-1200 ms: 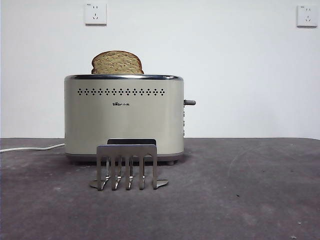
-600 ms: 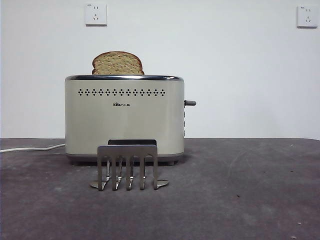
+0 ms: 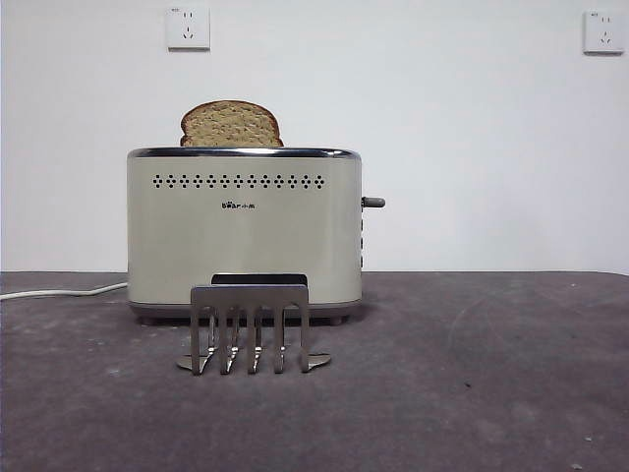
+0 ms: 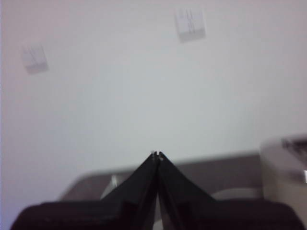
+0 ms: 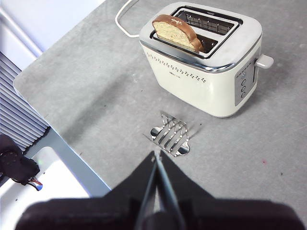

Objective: Pick up a slice of bread from the rack,put the bread on the toaster,press the button

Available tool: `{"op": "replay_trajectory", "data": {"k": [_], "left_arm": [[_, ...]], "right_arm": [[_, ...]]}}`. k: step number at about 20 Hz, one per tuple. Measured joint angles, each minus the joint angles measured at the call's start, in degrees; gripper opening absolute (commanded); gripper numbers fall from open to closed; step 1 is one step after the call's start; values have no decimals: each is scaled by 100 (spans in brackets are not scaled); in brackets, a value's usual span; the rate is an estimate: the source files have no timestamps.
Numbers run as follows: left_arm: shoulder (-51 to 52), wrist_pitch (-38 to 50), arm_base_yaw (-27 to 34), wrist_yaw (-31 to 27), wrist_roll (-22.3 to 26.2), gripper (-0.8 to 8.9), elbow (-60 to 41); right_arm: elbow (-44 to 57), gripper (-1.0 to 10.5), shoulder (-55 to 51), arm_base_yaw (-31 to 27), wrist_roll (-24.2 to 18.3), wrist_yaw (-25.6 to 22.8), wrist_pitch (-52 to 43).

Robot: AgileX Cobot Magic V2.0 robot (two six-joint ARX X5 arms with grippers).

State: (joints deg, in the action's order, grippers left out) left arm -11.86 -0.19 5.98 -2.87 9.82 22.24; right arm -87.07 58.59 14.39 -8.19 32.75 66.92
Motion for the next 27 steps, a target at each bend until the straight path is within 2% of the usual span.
{"op": "replay_trajectory", "data": {"k": [4, 8, 14, 18, 20, 23, 27], "left_arm": [[662, -13, 0, 0, -157, -3, -1016], [986, -15, 0, 2, -284, -3, -1606], [1156, -7, 0, 4, -472, -3, -2057], [1161, -455, -2, 31, -715, -3, -2122], [1158, -822, 0, 63, -1029, -3, -2122], [1150, -1045, -2, 380, -1880, -3, -2122], [1152, -1038, 0, 407, -2243, -3, -2122]], "right_arm": [[0, 2, 0, 0, 0, 0, 0], [0, 2, 0, 0, 0, 0, 0], [0, 2, 0, 0, 0, 0, 0], [0, 2, 0, 0, 0, 0, 0], [0, 2, 0, 0, 0, 0, 0], [0, 2, 0, 0, 0, 0, 0], [0, 2, 0, 0, 0, 2, 0]]}}
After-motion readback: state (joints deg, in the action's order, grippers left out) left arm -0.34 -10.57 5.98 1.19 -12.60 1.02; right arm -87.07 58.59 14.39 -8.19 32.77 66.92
